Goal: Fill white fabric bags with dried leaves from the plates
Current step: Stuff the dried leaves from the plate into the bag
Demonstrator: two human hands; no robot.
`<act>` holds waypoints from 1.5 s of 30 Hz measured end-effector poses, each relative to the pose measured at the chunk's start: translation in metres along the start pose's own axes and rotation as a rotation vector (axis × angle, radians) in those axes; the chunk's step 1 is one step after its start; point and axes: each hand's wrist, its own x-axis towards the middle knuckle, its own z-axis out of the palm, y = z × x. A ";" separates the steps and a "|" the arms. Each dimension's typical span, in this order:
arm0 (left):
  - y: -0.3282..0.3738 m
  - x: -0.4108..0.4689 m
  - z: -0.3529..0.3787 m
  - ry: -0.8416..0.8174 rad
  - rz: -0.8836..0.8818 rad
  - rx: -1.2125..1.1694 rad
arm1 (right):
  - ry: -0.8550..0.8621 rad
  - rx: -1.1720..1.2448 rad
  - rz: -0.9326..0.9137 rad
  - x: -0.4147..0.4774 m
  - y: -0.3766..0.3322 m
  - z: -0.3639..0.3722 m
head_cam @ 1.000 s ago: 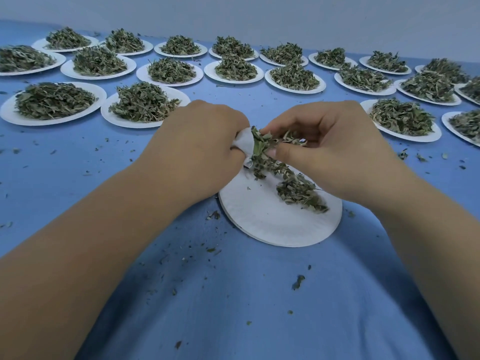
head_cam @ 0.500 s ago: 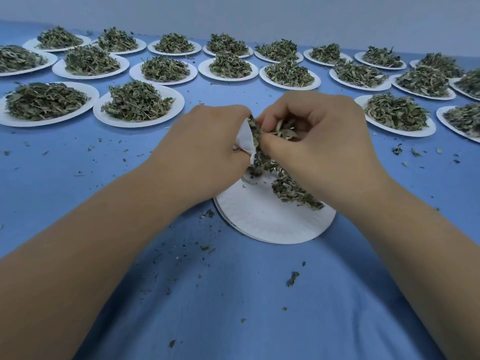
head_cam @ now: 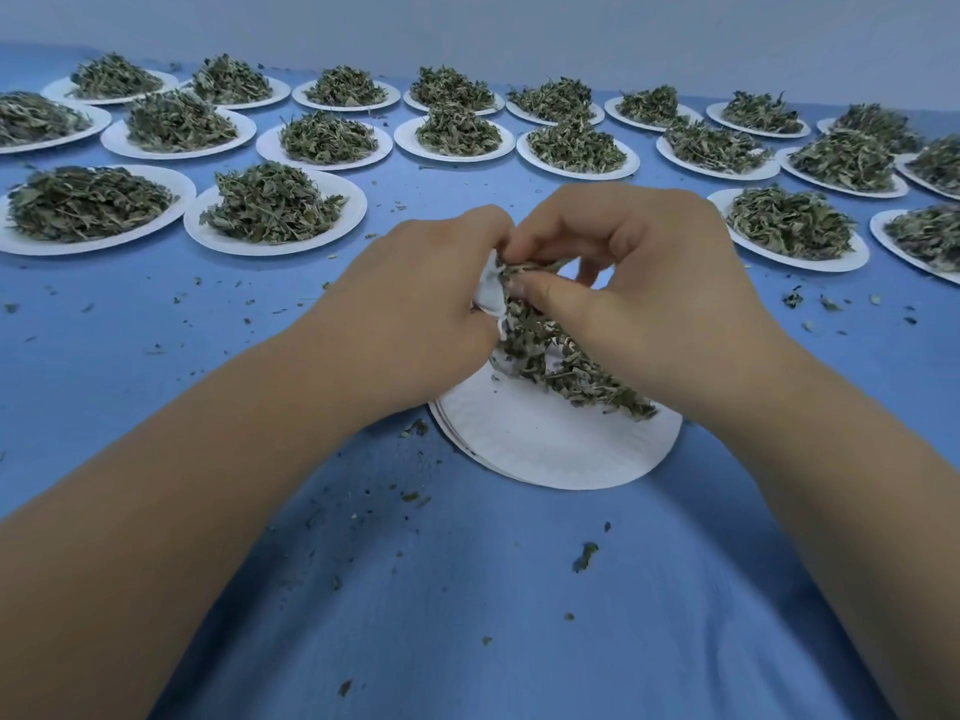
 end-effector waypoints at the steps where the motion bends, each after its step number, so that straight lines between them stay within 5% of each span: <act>1: 0.001 0.000 0.000 -0.010 0.018 -0.009 | 0.018 -0.054 -0.015 0.000 0.000 0.000; 8: 0.005 -0.002 -0.001 -0.030 0.127 -0.079 | 0.071 0.047 0.196 0.006 0.004 0.003; 13: 0.010 0.000 -0.005 -0.002 0.213 -0.153 | -0.105 0.317 0.410 0.012 0.007 0.003; 22: 0.008 0.001 -0.008 0.122 0.279 -0.213 | -0.024 0.279 0.262 0.033 -0.003 0.006; 29: -0.004 0.001 -0.024 0.351 -0.003 -0.502 | 0.110 0.056 0.203 0.033 0.003 0.013; 37: 0.009 -0.002 -0.015 0.336 -0.026 -0.327 | 0.112 -0.012 0.211 0.023 0.001 0.015; 42: 0.005 -0.003 -0.018 0.376 -0.073 -0.248 | 0.059 0.111 0.320 0.021 -0.002 0.010; 45: 0.004 -0.003 -0.018 0.391 -0.115 -0.259 | 0.009 0.438 0.448 0.021 -0.003 0.002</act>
